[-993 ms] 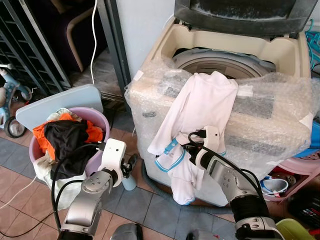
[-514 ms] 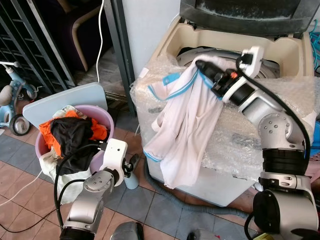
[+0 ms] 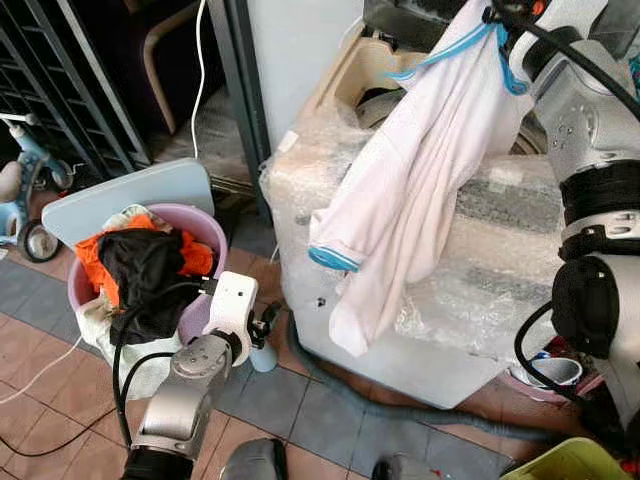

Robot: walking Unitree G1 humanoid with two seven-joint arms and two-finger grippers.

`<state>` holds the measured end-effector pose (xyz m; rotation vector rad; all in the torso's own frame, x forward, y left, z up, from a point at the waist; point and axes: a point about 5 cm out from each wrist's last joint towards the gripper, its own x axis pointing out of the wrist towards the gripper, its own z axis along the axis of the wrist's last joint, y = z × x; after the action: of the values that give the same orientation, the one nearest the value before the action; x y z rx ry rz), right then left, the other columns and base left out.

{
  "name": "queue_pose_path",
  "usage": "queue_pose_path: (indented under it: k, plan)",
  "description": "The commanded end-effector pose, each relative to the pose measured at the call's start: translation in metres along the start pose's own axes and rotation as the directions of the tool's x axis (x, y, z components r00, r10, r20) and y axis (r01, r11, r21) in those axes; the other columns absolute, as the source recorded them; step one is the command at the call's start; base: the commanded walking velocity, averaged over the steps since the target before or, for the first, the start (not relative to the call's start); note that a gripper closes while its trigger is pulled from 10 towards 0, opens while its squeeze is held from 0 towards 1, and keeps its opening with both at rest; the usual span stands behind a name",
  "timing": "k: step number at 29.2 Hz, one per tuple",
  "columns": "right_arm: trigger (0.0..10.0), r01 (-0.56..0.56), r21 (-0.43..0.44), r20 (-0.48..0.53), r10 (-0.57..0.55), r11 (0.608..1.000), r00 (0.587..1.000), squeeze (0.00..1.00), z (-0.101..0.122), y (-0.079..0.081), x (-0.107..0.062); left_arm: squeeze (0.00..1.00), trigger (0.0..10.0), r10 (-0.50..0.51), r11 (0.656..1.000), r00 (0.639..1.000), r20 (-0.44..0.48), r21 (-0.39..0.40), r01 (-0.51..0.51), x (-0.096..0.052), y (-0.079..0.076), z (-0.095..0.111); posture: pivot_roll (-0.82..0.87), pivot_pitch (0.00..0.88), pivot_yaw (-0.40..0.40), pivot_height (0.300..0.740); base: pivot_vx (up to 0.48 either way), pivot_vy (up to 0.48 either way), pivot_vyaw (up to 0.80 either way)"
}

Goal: Clothes washing

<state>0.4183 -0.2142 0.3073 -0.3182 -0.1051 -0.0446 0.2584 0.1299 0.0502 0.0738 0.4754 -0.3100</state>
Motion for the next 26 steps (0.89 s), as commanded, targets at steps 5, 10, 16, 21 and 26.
queue_pose_path:
  k: [5, 10, 16, 21, 26]
  plan:
    - [10.0, -0.028, -0.037, -0.135, 0.023, 0.999, 0.991, 1.00, -0.038, -0.002, -0.004, 0.00, 10.0, -0.001, 1.000, 1.000, -0.005, 0.010, 0.001, -0.001, -0.001, -0.002, -0.06, 0.037, 0.044, 0.740, 0.000, 0.000, 0.00]
    - [10.0, -0.162, -0.095, -0.202, 0.140, 0.982, 0.969, 1.00, -0.056, -0.003, -0.010, 0.00, 10.0, -0.018, 1.000, 1.000, -0.016, 0.015, 0.018, 0.001, -0.002, -0.002, -0.08, 0.039, 0.050, 0.740, 0.000, 0.000, 0.00]
    - [10.0, -0.286, -0.249, -0.242, 0.226, 0.925, 0.943, 1.00, -0.063, -0.013, -0.016, 0.00, 10.0, -0.033, 0.999, 0.999, -0.027, 0.020, 0.033, 0.001, -0.003, -0.003, -0.08, 0.040, 0.051, 0.740, 0.000, 0.000, 0.00]
    - [10.0, -0.126, -0.180, -0.011, 0.126, 0.976, 0.992, 1.00, -0.030, -0.034, -0.013, 0.00, 10.0, -0.028, 0.999, 0.999, -0.027, 0.019, 0.029, 0.001, -0.003, -0.003, -0.07, 0.044, 0.049, 0.740, 0.000, 0.000, 0.00]
    - [10.0, -0.339, 0.064, 0.180, 0.323, 0.939, 0.929, 1.00, -0.006, -0.037, -0.020, 0.00, 10.0, -0.012, 1.000, 1.000, -0.023, 0.016, 0.012, -0.002, -0.001, -0.003, -0.05, 0.047, 0.043, 0.740, 0.000, 0.000, 0.00]
